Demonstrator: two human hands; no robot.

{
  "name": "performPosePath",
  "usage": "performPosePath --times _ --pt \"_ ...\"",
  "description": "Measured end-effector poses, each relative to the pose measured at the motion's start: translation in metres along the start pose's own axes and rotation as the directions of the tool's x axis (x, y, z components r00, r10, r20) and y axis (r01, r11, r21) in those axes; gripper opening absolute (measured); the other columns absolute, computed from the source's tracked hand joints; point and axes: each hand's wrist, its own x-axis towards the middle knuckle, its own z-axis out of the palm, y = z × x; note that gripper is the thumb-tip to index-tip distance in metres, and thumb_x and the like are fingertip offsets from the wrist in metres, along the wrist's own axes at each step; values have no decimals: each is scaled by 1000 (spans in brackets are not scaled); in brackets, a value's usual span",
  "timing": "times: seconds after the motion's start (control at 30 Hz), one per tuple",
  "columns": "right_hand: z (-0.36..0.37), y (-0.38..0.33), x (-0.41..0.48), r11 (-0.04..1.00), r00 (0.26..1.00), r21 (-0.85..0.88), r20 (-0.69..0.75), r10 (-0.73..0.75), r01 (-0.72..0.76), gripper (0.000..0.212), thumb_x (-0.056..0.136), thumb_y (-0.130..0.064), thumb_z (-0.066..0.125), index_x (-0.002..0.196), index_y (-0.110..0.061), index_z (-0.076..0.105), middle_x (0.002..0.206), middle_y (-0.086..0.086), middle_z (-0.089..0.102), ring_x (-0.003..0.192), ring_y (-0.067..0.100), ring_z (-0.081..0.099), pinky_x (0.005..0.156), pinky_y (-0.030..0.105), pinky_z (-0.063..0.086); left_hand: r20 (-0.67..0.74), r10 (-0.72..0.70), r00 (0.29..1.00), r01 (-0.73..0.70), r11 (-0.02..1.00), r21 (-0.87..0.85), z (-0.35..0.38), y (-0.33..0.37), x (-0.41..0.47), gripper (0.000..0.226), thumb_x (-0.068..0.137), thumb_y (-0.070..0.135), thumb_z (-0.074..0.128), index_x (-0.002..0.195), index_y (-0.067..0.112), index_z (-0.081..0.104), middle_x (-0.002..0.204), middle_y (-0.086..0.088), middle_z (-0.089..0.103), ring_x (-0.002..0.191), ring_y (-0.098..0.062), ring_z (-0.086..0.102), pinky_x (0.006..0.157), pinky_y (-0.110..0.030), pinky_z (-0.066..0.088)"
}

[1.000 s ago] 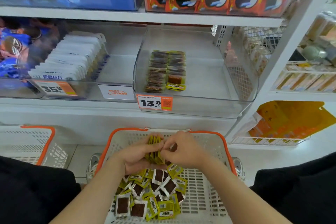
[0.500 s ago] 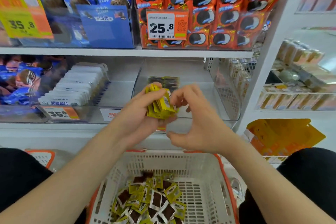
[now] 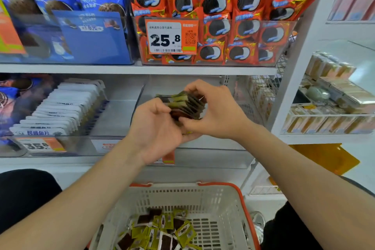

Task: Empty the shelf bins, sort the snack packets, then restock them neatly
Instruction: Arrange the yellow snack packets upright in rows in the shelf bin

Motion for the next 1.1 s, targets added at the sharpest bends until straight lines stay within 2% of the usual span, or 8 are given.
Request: performPosePath --times 0.13,0.3,0.47,0.53,0.63,0.73,0.87,1.1 --pt "-2 12 2 996 996 -14 21 84 -84 48 66 -34 85 107 -19 66 86 -10 72 78 11 69 75 40 56 -312 265 912 -66 848 526 -1 -5 16 60 69 10 59 129 11 61 122 -11 70 111 -30 63 106 -46 50" --pt "-4 22 -3 929 947 203 158 281 -310 38 69 -19 87 104 -18 71 85 -1 78 77 22 75 72 48 61 -159 362 919 -6 416 909 -6 8 10 41 87 -4 71 110 29 76 105 9 80 104 -9 74 89 -23 57" --pt "19 20 -9 648 834 556 168 525 -520 45 86 -27 82 128 -18 68 110 7 77 103 21 74 91 40 60 -379 284 881 -1 801 598 -12 5 10 21 94 2 69 114 1 74 104 -15 79 105 -31 75 94 -42 61" --pt "25 16 -11 592 827 615 191 529 -521 26 93 -27 76 116 -14 76 110 12 77 106 27 73 93 43 60 -406 278 870 18 806 591 -12 3 10 22 95 8 70 116 6 75 106 -10 79 103 -23 75 92 -38 60" --pt "26 18 -13 586 804 622 123 582 -519 17 95 -22 74 105 -8 77 98 13 78 92 26 77 83 46 64 -347 332 877 144 506 850 -17 9 14 23 93 32 74 115 28 78 108 9 79 104 -9 72 92 -34 57" --pt "12 37 -11 814 853 271 57 519 -513 30 89 -29 75 84 0 73 71 8 75 66 23 75 66 39 65 -279 424 861 282 57 958 -32 18 23 46 73 39 82 115 28 67 107 13 70 96 -10 69 84 -29 56" --pt "-7 55 -15 906 818 -308 411 402 -290 35 86 -30 77 67 -4 63 53 0 58 46 9 54 45 12 35 -218 291 932 337 -463 820 -49 13 44 54 65 32 90 106 32 54 110 4 49 107 -23 49 84 -40 44" --pt "23 74 -16 918 665 -371 651 366 -142 28 93 -40 72 92 -14 62 81 4 64 74 20 60 68 40 52 -241 198 950 311 -662 682 -65 2 73 44 69 23 88 96 33 54 111 4 39 107 -27 39 88 -45 39"
